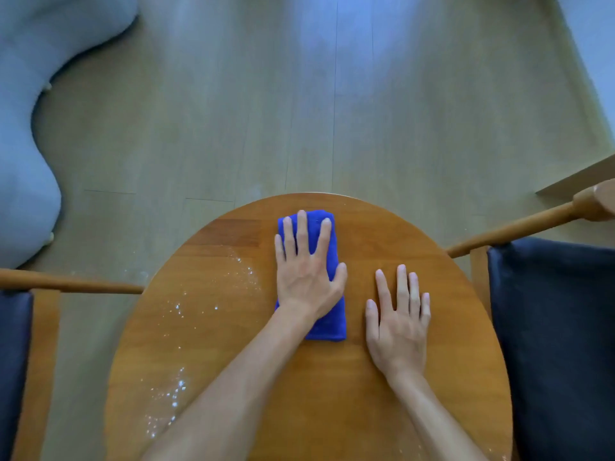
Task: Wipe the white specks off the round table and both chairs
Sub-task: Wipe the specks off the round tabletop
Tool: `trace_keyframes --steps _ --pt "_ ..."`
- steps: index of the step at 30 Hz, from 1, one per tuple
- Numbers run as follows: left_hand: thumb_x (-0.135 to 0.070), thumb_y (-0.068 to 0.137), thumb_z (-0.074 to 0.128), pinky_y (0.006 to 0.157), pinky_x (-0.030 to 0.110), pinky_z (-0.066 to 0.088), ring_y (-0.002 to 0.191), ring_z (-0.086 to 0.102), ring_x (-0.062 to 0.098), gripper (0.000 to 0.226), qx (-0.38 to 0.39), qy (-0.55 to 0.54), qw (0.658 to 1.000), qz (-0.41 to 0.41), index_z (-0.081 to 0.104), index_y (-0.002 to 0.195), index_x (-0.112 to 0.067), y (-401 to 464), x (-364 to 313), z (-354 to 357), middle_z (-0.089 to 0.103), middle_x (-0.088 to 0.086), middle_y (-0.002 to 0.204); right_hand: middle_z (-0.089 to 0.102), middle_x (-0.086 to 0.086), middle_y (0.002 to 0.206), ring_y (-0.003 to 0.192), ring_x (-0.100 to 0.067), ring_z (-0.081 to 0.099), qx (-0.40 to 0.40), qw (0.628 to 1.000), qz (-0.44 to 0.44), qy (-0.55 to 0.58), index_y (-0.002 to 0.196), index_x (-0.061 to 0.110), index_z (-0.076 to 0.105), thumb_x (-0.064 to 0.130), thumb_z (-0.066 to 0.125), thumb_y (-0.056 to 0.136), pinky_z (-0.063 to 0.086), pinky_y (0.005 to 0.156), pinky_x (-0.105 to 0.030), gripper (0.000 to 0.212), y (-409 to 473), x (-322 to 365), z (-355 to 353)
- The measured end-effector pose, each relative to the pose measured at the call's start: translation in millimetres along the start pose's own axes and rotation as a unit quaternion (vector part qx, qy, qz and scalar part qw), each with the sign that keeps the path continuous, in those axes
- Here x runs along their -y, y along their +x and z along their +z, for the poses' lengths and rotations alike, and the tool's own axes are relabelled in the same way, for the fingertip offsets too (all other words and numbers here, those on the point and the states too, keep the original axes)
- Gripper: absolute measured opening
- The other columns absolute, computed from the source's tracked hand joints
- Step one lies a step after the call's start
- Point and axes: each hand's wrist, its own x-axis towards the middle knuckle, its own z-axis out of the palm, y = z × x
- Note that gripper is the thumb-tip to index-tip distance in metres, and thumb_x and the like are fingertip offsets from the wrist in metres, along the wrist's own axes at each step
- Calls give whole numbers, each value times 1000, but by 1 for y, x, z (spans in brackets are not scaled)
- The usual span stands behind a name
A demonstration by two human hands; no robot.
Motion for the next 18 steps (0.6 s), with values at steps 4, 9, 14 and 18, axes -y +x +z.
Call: trace_keyframes --steps 4,9,14,18 --pt "-46 77 47 111 57 27 143 21 41 71 15 12 993 118 38 145 -26 11 -56 21 27 17 155 36 -11 154 144 -26 30 -52 997 25 56 142 7 47 21 30 98 21 117 -46 49 -1 -2 4" --pt "-35 73 59 112 54 27 141 26 39 73 34 35 991 128 41 143 -30 69 -61 22 31 15 153 40 -12 151 143 -26 32 -57 995 33 74 139 1 49 20 33 95 19 119 -44 51 0 -3 3" --pt "-39 76 44 112 54 28 142 25 38 70 -6 2 999 -32 38 145 -27 62 62 -19 29 15 154 37 -10 154 145 -24 28 -36 996 40 65 142 4 45 22 32 94 15 120 -43 53 0 1 -1" --pt "-37 82 44 112 54 29 142 23 38 65 -44 21 990 -133 39 145 -20 0 119 -41 26 15 155 36 -12 154 145 -26 27 -31 998 40 46 142 2 44 27 33 95 18 119 -46 55 -1 4 -1"
